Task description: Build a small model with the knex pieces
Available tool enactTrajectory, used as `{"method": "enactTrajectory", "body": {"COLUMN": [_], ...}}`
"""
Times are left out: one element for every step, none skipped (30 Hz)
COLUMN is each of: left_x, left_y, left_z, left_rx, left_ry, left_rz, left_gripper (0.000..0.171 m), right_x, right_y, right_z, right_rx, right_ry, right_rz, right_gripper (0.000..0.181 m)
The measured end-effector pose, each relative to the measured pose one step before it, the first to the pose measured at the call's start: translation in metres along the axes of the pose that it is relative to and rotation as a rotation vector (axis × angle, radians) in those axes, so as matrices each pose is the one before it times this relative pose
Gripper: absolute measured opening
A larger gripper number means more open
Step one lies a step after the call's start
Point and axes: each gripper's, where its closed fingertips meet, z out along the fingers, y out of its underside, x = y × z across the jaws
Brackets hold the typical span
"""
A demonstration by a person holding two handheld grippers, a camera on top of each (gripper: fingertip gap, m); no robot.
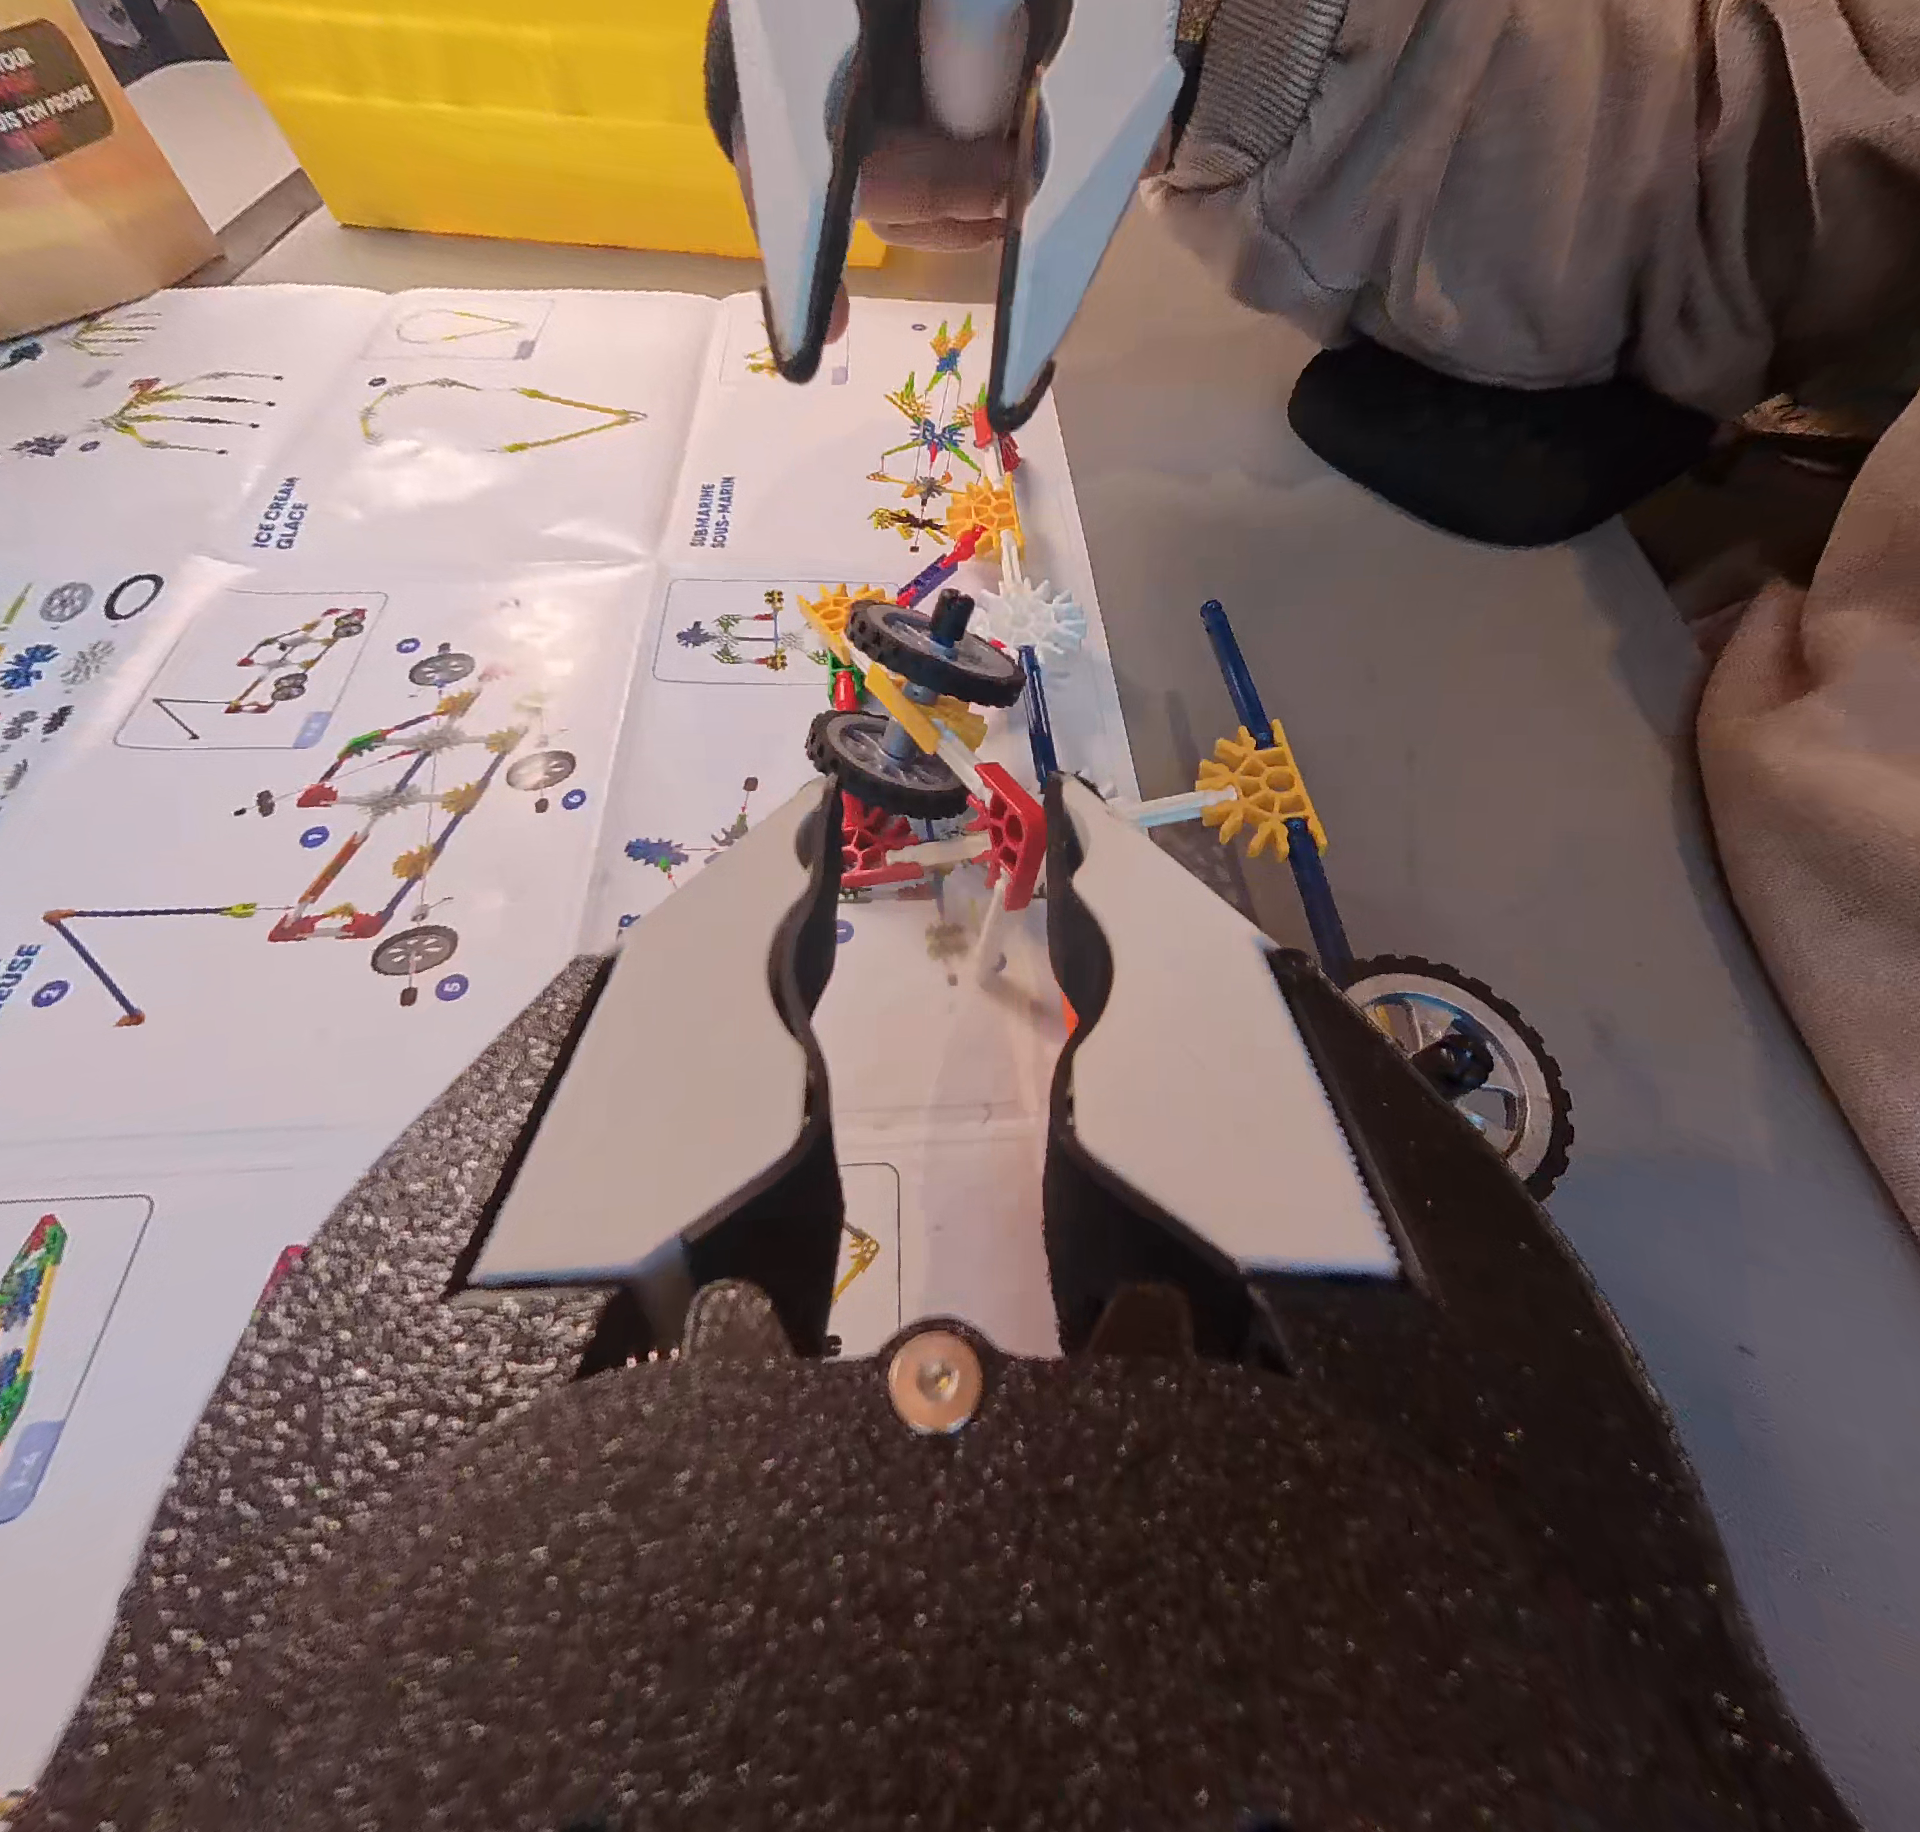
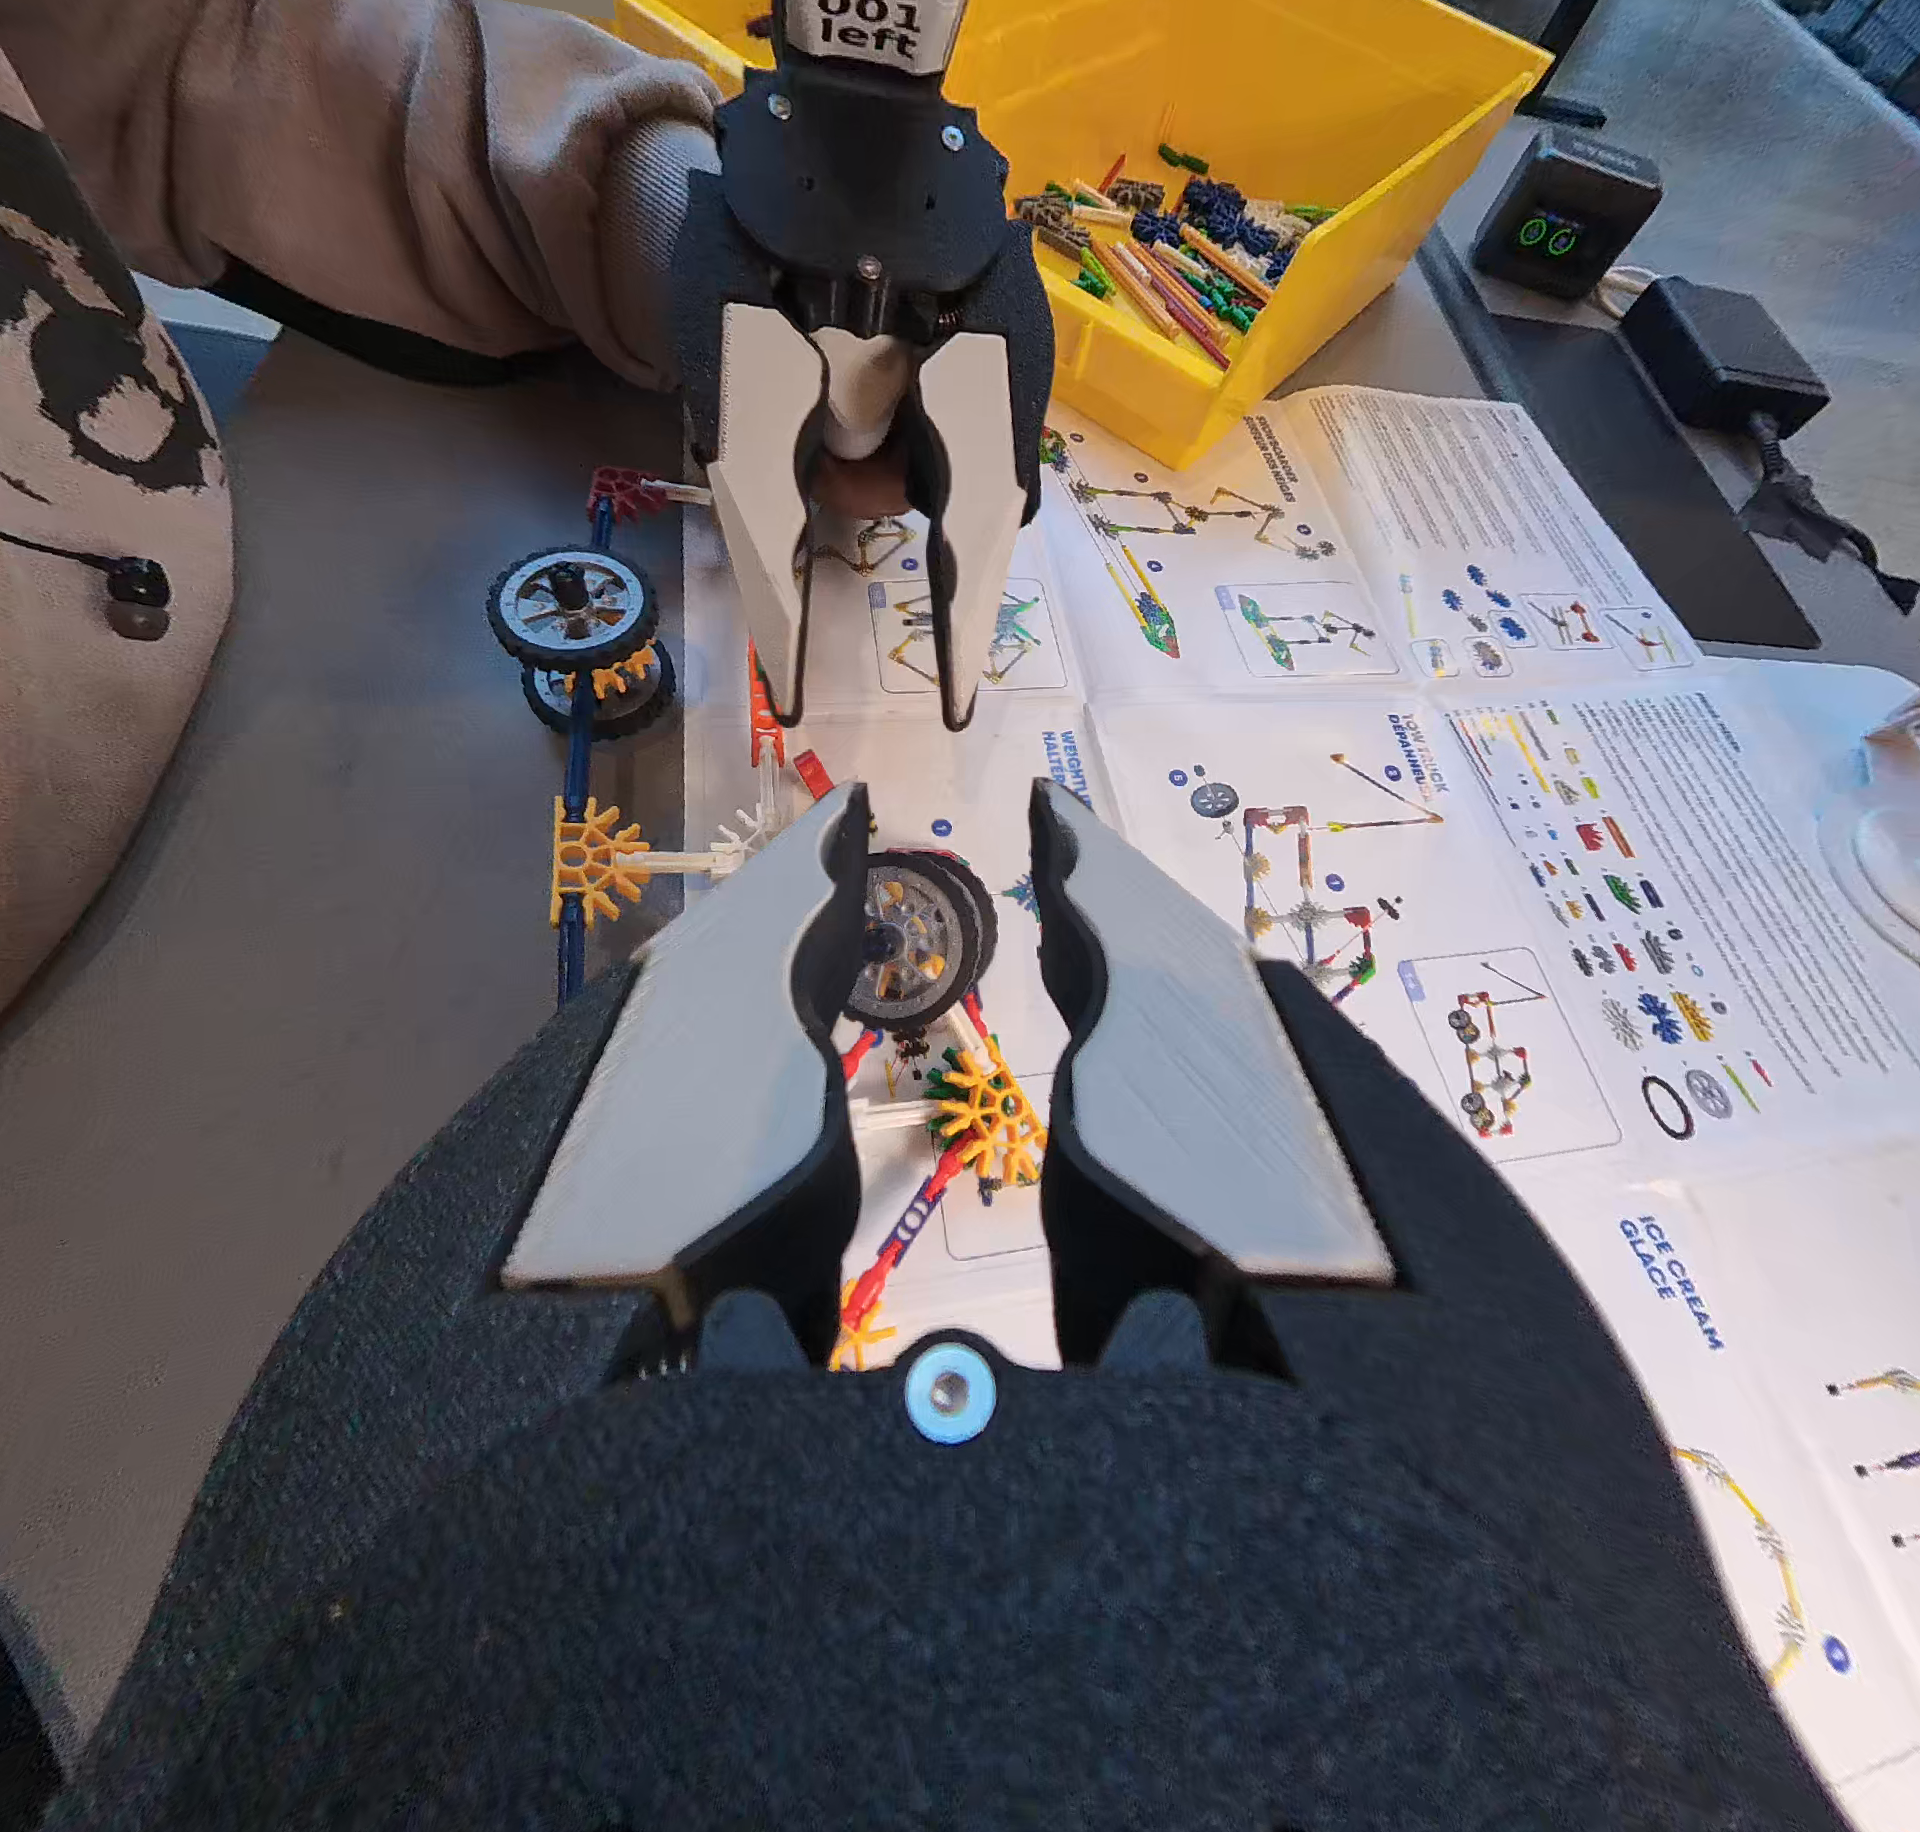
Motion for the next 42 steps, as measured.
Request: {"method": "enactTrajectory", "body": {"left_x": [-0.0011, -0.00089, -0.00058, -0.00058, -0.00053, -0.00019, 0.00057, 0.00091, 0.00095, 0.00077, 0.00054, 0.00025, 0.00007, -0.00003, -0.00009, 0.00062, 0.00187, 0.00258, 0.00388, 0.00513, 0.00573, 0.00546, 0.00461, 0.0037, 0.00271, 0.00262, 0.00153, 0.00064, 0.00096, 0.00105, 0.00109, 0.00048, 0.00008, 0.00023, -0.00079, -0.00093, -0.00016, 0.00039, 0.00051, -0.00031, -0.00068, 0.00071], "left_y": [-0.00016, -0.00036, -0.00058, -0.00074, -0.00099, -0.00178, -0.00242, -0.00319, -0.00334, -0.00286, -0.00155, -0.00018, 0.00083, 0.00093, 0.00044, -0.00114, -0.00338, -0.00579, -0.00774, -0.00851, -0.00858, -0.00864, -0.00779, -0.00604, -0.00394, -0.00188, -0.0008, 0.00012, 0.00043, -0.00022, -0.00129, -0.00159, -0.00109, -0.00062, -0.00122, -0.00262, -0.00431, -0.00502, -0.00281, 0.00036, 0.00112, -0.00072], "left_z": [0.00004, -0.00033, -0.00057, -0.0007, -0.00088, -0.0009, -0.0008, -0.00085, -0.00077, -0.00068, -0.00047, -0.00033, -0.00004, 0.0001, 0.0002, 0.00014, -0.00019, -0.00026, -0.00025, 0.0, 0.00016, 0.00021, 0.00021, 0.00015, 0.00014, 0.00013, 0.00035, 0.00054, 0.00057, 0.00042, 0.00008, -0.00004, -0.00008, -0.00028, -0.00068, -0.00115, -0.00159, -0.00176, -0.00131, -0.0009, -0.00061, -0.00052], "left_rx": [0.00189, 0.00335, 0.00468, 0.0057, 0.00768, 0.01089, 0.01408, 0.01604, 0.01695, 0.01406, 0.0082, 0.00223, -0.00098, -0.00209, -0.00076, 0.0052, 0.01394, 0.02391, 0.03225, 0.03664, 0.03749, 0.04032, 0.03799, 0.02956, 0.01905, 0.00798, 0.00116, -0.00351, -0.00528, -0.00071, 0.00623, 0.00816, 0.00578, 0.00239, 0.0067, 0.0151, 0.02235, 0.02493, 0.00957, -0.00995, -0.00849, 0.00764], "left_ry": [-0.0033, -0.0036, -0.0042, -0.0058, -0.0064, -0.0043, 0.0011, 0.003, 0.0033, 0.0034, 0.0037, 0.0034, 0.0024, 0.0007, -0.0009, 0.0, 0.0042, 0.0053, 0.0095, 0.0165, 0.0194, 0.0189, 0.0185, 0.0155, 0.011, 0.0111, 0.0025, -0.003, 0.0002, 0.0011, 0.0021, -0.0005, -0.0009, 0.0015, -0.0053, -0.0055, 0.0003, 0.0021, 0.0012, -0.0072, -0.007, 0.0088], "left_rz": [-0.0074, -0.0044, -0.0008, 0.0011, 0.0018, 0.0006, -0.0014, -0.0022, -0.002, -0.0026, -0.0043, -0.0051, -0.0044, -0.0033, -0.0016, 0.0006, 0.0026, 0.0025, 0.0015, -0.0013, -0.0007, -0.0031, -0.0077, -0.0082, -0.0052, 0.0021, 0.0081, 0.0101, 0.0096, 0.0079, 0.004, 0.0003, -0.0004, 0.0009, 0.0001, -0.0032, -0.0066, -0.0034, 0.0034, 0.0108, 0.0048, -0.0163], "left_gripper": [0.036, 0.036, 0.035, 0.034, 0.034, 0.033, 0.032, 0.031, 0.03, 0.028, 0.028, 0.027, 0.027, 0.027, 0.027, 0.027, 0.027, 0.027, 0.026, 0.025, 0.023, 0.021, 0.02, 0.019, 0.019, 0.018, 0.018, 0.015, 0.012, 0.009, 0.007, 0.007, 0.006, 0.006, 0.005, 0.005, 0.004, 0.004, 0.004, 0.004, 0.004, 0.004], "right_x": [-0.00222, -0.00165, -0.00069, -0.0005, 0.00007, -0.0005, -0.00109, -0.00157, -0.0022, -0.00291, -0.00257, -0.0026, -0.0021, -0.00105, -0.00082, -0.00078, -0.00015, 0.0006, 0.00086, 0.00039, -0.00056, -0.00077, -0.00051, -0.00038, -0.00046, -0.00067, -0.00072, -0.00071, -0.0009, -0.00095, -0.00067, -0.00048, -0.00075, -0.00147, -0.00246, -0.00271, -0.00306, -0.00082, -0.00088, 0.00064, 0.00091, -0.00093], "right_y": [-0.00063, -0.00043, -0.00109, -0.00113, -0.00206, -0.00383, -0.00506, -0.00484, -0.00387, -0.00391, -0.00384, -0.00352, -0.00326, -0.00311, -0.00273, -0.0025, -0.00204, -0.00103, 0.00047, 0.00168, 0.00189, 0.00201, 0.00243, 0.00214, 0.0012, 0.00005, -0.00042, -0.00067, -0.00124, -0.00119, -0.00084, -0.00148, -0.00119, -0.00009, -0.00113, -0.00253, -0.00417, -0.00491, -0.00251, 0.00062, 0.00141, -0.00026], "right_z": [-0.00057, 0.00027, 0.00048, 0.00022, 0.00003, -0.00017, -0.00017, 0.00001, 0.00028, 0.00026, 0.00017, 0.00008, 0.00001, -0.0001, -0.00027, -0.00038, -0.00021, 0.00023, 0.00113, 0.00207, 0.00293, 0.00361, 0.00362, 0.00345, 0.00277, 0.00237, 0.00203, 0.00157, 0.00131, 0.00105, 0.00075, 0.00018, 0.00006, 0.00051, 0.00084, 0.00133, 0.00164, 0.00175, 0.0015, 0.00086, 0.00041, 0.00076], "right_rx": [0.0152, 0.0154, 0.0204, 0.0177, 0.0197, 0.0269, 0.0318, 0.0307, 0.0256, 0.028, 0.0296, 0.0278, 0.0257, 0.0241, 0.0218, 0.0198, 0.0165, 0.0113, 0.0025, -0.0037, -0.0039, -0.0046, -0.0077, -0.0074, -0.002, 0.0042, 0.0057, 0.0055, 0.0074, 0.0064, 0.004, 0.0077, 0.0048, -0.0026, 0.0027, 0.0133, 0.0268, 0.0346, 0.017, -0.0043, -0.0066, 0.0112], "right_ry": [-0.0091, -0.0091, -0.0042, -0.005, -0.0019, -0.0043, -0.0088, -0.0123, -0.0164, -0.0209, -0.0207, -0.0222, -0.0198, -0.0137, -0.0117, -0.0102, -0.0064, -0.0011, 0.0012, 0.0, -0.0038, -0.0044, -0.0024, -0.0003, -0.0007, -0.0033, -0.0034, -0.0024, -0.0025, -0.0031, -0.0017, -0.0005, -0.0017, -0.0049, -0.0103, -0.0134, -0.0179, -0.0046, -0.0032, 0.0063, 0.006, -0.0096], "right_rz": [0.0049, 0.0092, 0.0063, 0.005, 0.0041, 0.0042, 0.0085, 0.0133, 0.0156, 0.0177, 0.0222, 0.0257, 0.0266, 0.0221, 0.0163, 0.0139, 0.0136, 0.0117, 0.0094, 0.005, 0.0034, 0.0041, 0.0017, -0.0011, -0.0006, 0.0034, 0.0052, 0.0016, 0.0005, 0.0017, 0.0012, 0.0007, 0.0025, 0.0024, 0.0051, 0.0125, 0.0194, 0.0236, 0.0122, 0.0032, 0.0016, 0.0113], "right_gripper": [0.03, 0.031, 0.031, 0.031, 0.031, 0.031, 0.031, 0.031, 0.031, 0.03, 0.03, 0.028, 0.027, 0.025, 0.024, 0.023, 0.024, 0.024, 0.023, 0.024, 0.024, 0.024, 0.024, 0.024, 0.024, 0.025, 0.024, 0.024, 0.024, 0.024, 0.025, 0.024, 0.022, 0.021, 0.017, 0.013, 0.008, 0.009, 0.009, 0.009, 0.009, 0.008]}}
